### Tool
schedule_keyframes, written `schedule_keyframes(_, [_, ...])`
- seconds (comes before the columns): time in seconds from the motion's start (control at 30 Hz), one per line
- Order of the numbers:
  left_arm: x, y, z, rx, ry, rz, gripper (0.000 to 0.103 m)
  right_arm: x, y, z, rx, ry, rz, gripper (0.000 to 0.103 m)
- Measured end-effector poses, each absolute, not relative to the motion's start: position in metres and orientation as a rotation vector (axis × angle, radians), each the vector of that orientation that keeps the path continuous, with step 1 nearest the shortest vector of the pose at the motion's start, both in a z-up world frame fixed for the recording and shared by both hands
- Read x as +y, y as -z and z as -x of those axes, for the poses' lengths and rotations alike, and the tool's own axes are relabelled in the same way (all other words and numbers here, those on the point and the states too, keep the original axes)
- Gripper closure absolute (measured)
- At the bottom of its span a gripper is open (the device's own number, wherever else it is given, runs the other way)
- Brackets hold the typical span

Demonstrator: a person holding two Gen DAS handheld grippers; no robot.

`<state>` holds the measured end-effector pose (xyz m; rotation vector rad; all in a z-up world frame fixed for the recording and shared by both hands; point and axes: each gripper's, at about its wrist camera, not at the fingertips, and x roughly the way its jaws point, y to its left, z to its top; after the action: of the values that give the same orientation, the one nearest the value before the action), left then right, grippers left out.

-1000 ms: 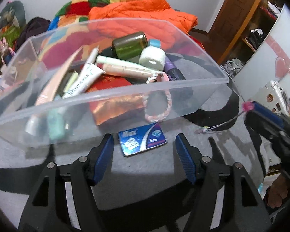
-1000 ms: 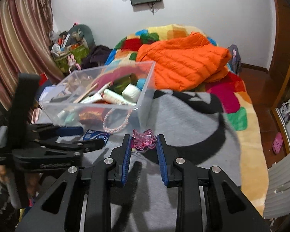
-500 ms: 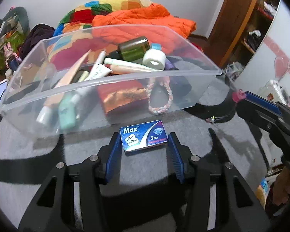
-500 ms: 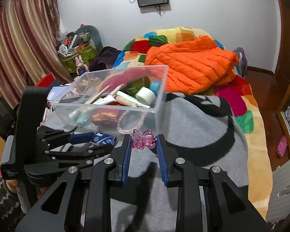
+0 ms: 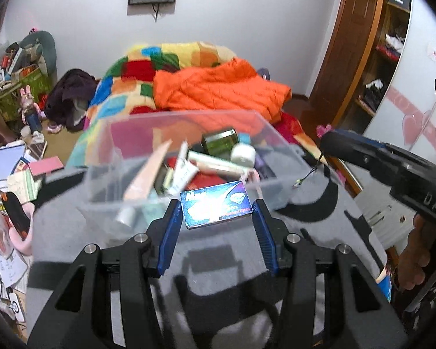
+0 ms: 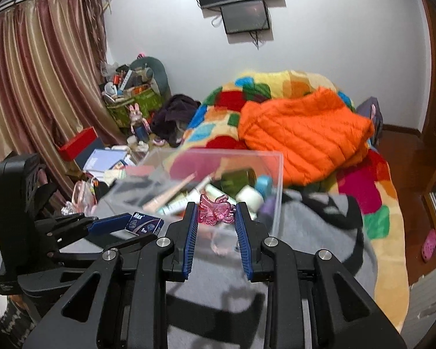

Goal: Organize objects
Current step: 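Drop the 'Max' box and pink hair clip into the clear box, opening both grippers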

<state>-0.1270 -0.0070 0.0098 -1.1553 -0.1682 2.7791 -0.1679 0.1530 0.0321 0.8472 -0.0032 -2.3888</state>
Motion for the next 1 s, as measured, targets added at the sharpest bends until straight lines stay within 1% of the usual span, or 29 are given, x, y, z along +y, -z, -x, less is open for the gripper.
schedule_keyframes(0.23, [-0.033, -0.033, 0.135, -0.181, -2.839, 1.084, 0.054, 0.138, -0.066, 0.174, -0.001, 2.417, -0.735, 0.079])
schedule_keyframes(0.33, [-0.04, -0.037, 0.143, -0.168, -2.862, 1.074, 0.054, 0.13, -0.069, 0.18, 0.005, 2.414, -0.723, 0.079])
schedule_keyframes(0.47, [-0.042, -0.031, 0.156, -0.17, -2.855, 1.101, 0.054, 0.121, -0.053, 0.195, 0.014, 2.389, -0.789, 0.079])
schedule_keyframes(0.7, [-0.039, 0.001, 0.178, -0.171, -2.81, 1.231, 0.054, 0.107, 0.02, 0.226, 0.11, 2.331, -1.061, 0.079])
schedule_keyframes(0.77, [-0.04, 0.005, 0.178, -0.18, -2.802, 1.242, 0.054, 0.108, 0.033, 0.231, 0.122, 2.321, -1.113, 0.079])
schedule_keyframes(0.83, [-0.04, 0.007, 0.176, -0.176, -2.8, 1.246, 0.053, 0.112, 0.039, 0.232, 0.099, 2.312, -1.125, 0.078])
schedule_keyframes(0.93, [-0.039, 0.007, 0.173, -0.184, -2.795, 1.248, 0.051, 0.116, 0.036, 0.233, 0.066, 2.296, -1.128, 0.073])
schedule_keyframes(1.0, [-0.039, 0.006, 0.171, -0.189, -2.795, 1.242, 0.047, 0.117, 0.032, 0.23, 0.071, 2.306, -1.111, 0.071])
